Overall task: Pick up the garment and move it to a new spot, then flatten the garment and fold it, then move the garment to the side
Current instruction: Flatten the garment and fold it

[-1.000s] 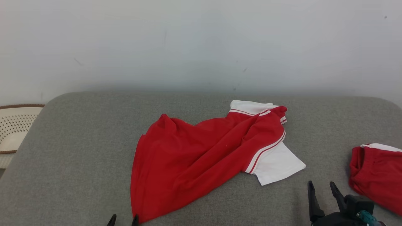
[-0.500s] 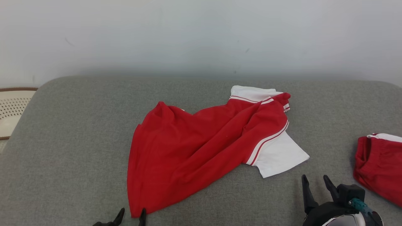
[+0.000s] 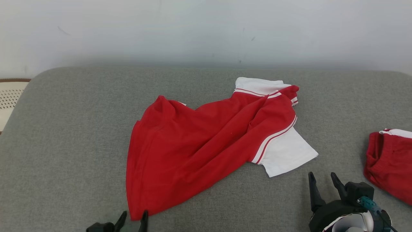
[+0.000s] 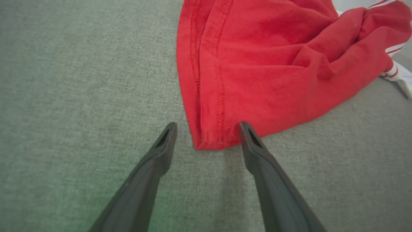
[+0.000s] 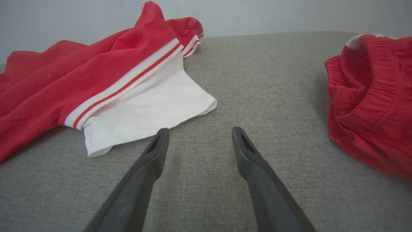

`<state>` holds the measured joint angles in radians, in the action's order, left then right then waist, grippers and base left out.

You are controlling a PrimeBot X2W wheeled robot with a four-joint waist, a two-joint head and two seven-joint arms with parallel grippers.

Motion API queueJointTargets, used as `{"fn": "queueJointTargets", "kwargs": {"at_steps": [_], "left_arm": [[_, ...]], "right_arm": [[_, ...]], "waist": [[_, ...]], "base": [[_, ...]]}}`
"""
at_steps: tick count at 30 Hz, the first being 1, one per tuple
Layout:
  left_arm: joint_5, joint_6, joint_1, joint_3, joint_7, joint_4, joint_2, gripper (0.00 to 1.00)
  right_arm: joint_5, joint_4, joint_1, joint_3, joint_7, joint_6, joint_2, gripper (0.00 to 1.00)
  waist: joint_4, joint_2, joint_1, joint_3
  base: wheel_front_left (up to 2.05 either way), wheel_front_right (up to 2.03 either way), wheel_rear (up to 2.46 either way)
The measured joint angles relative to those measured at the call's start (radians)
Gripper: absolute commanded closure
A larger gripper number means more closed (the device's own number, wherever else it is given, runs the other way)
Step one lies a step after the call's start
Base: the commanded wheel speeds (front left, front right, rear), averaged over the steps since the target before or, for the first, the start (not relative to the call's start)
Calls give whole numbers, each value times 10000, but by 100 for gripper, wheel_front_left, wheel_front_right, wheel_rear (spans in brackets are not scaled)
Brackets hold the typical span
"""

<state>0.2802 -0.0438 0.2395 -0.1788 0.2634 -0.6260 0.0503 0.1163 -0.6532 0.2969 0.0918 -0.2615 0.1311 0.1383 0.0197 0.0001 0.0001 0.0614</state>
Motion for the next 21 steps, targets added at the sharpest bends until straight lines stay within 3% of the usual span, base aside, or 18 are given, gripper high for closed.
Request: {"fn": "queueJointTargets", "kwargs": {"at_steps": [8,10,16,21], "left_arm": [[368,-337,127,-165,4,10,0,0],[464,-351,127,-184,4,36,0,11],[497,-422,112,-199,2,111,-2,100],[481,-236,115,-19,2,125,-10,100]], "right_arm": [[69,75,36,-10,0,0,50,0],[79,84,51,-13,2,0,67,0],[86,102,76,-73,0,0,71,0],[180,82,255,-127,0,0,94,0]], "waist": [[-107,0,0,161],[-125,0,-1,181],[-126,0,-1,218],[-88,0,-1,270]], "base": [[0,0,0],[0,0,0],[0,0,0],[0,0,0]]}}
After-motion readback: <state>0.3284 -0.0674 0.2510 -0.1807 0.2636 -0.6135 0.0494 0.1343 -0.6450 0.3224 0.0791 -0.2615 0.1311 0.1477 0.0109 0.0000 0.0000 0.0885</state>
